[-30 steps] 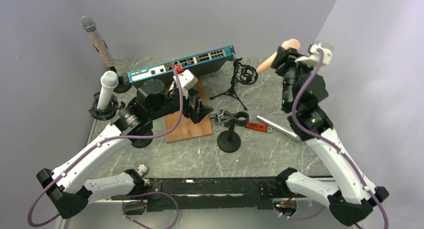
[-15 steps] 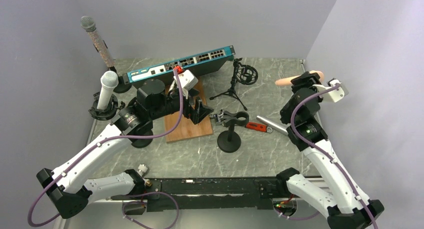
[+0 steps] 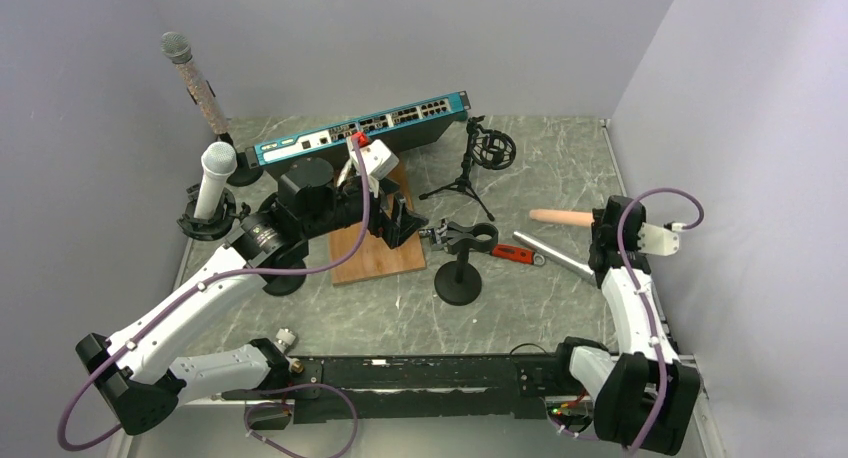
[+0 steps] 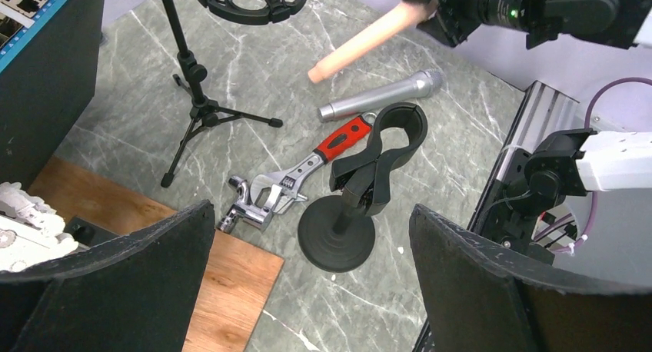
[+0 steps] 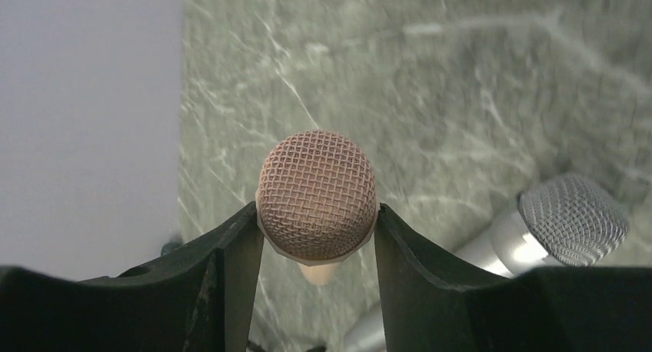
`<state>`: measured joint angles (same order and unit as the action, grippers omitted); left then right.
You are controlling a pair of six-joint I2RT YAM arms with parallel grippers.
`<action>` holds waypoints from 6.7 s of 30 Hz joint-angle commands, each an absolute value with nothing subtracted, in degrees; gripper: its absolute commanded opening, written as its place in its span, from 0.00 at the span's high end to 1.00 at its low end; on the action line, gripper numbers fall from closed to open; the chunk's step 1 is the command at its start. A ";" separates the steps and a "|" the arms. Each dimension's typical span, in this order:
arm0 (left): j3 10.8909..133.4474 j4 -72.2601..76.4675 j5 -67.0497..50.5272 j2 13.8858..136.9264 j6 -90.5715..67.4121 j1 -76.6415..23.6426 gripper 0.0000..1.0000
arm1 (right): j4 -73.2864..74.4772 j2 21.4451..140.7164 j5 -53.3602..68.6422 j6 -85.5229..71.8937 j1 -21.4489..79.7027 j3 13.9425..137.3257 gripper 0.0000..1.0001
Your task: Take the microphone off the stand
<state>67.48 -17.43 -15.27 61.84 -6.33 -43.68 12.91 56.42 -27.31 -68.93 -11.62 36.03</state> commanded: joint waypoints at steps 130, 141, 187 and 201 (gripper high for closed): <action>69.73 -15.67 -21.47 61.20 -10.20 -43.44 0.01 | -65.59 98.68 30.32 -84.26 9.50 38.23 0.11; 69.66 -15.49 -21.76 61.17 -10.24 -43.42 0.01 | -82.53 112.61 23.59 -90.52 13.09 42.95 0.22; 69.78 -15.93 -22.18 64.01 -10.17 -43.29 0.03 | 14.13 105.39 16.51 -28.67 12.13 72.32 1.00; 69.97 -15.88 -23.55 65.15 -10.22 -43.24 0.02 | -8.95 101.75 37.14 -42.94 11.04 61.54 0.43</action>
<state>67.53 -17.41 -22.02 65.30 -10.20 -43.44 -6.07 101.45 32.23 -39.51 10.28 65.56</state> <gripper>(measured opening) 0.979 0.451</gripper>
